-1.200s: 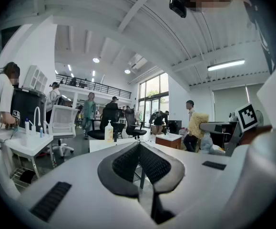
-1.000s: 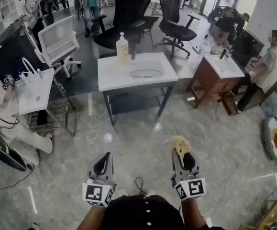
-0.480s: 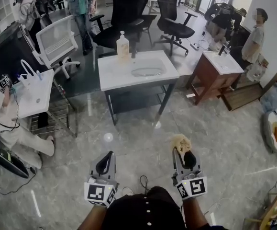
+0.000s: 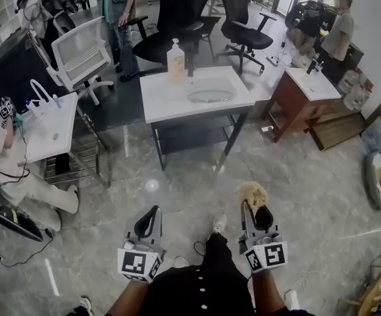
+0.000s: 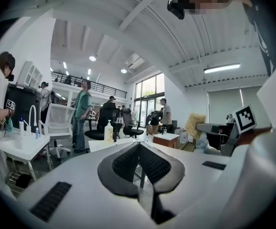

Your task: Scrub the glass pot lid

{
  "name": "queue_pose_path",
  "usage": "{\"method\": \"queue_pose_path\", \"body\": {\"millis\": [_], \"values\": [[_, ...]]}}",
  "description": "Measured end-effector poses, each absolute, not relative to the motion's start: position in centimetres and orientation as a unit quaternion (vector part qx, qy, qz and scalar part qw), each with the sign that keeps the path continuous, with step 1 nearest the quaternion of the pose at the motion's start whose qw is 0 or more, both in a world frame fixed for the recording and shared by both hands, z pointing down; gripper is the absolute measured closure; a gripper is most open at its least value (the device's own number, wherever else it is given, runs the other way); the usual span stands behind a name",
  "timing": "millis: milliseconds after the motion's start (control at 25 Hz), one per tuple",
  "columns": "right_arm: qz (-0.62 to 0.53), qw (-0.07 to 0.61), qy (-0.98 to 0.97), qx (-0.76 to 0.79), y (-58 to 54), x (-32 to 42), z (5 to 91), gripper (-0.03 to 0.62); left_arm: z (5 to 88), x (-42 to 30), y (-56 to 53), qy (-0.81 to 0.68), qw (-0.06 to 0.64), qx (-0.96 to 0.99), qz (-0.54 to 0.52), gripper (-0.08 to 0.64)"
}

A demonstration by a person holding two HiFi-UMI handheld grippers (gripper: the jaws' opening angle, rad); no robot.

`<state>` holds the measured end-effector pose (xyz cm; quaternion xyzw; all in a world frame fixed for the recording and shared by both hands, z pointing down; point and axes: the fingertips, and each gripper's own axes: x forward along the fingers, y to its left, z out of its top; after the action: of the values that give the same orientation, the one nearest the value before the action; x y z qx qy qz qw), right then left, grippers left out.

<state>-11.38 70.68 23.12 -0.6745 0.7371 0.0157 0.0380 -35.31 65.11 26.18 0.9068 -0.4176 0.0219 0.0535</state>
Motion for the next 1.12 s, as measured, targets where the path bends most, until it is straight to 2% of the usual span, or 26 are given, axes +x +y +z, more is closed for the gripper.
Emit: {"method": "queue_pose_path", "body": {"millis": [320, 720, 1120], "values": [[0.014, 0.034, 0.746, -0.665, 63.9, -8.5, 24.4, 0.446, 27.1, -32.9, 59.1, -0.436, 0.059, 0.898, 0.028, 0.534], [0.019, 0.031, 0.763, -0.645, 50.8, -2.0, 23.7, 0.446, 25.9, -26.4, 47.4, -0.455, 0.048, 0.889, 0.029, 0.534], [0.020, 0.028, 0.774, -0.633, 42.4, 5.4, 23.7, 0.446, 26.2, -19.9, 38.9, -0.475, 0.054, 0.878, 0.032, 0.534]]}}
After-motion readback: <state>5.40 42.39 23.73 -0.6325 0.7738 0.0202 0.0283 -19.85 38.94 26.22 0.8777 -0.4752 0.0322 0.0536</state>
